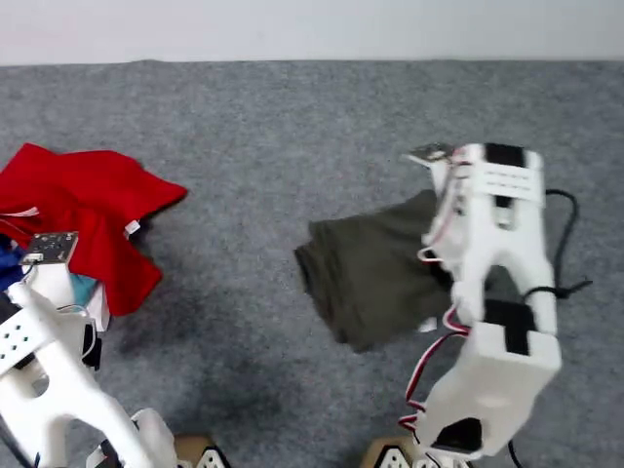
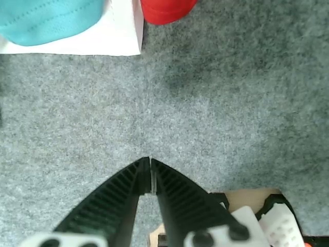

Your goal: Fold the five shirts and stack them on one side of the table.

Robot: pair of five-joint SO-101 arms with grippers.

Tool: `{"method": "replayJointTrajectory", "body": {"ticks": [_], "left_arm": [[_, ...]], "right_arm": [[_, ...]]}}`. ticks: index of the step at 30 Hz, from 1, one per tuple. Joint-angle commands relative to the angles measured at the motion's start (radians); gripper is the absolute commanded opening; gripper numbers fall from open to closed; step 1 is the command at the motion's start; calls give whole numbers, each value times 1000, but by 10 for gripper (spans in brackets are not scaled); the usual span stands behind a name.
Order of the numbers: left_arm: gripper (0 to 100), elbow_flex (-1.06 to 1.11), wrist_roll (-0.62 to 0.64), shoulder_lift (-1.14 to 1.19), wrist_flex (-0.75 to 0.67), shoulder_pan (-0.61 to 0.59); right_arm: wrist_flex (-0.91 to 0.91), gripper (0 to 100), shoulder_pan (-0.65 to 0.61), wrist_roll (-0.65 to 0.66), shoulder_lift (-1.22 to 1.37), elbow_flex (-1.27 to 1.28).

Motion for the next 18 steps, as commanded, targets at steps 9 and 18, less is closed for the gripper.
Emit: {"method": "replayJointTrajectory", "body": {"ticks": [9, 18], "left_arm": [[5, -4, 0, -21, -14, 8], [5, -4, 0, -21, -14, 8]], "right_arm": [[-395, 10, 163, 436, -64, -28], [-389, 108, 154, 399, -90, -35]]}}
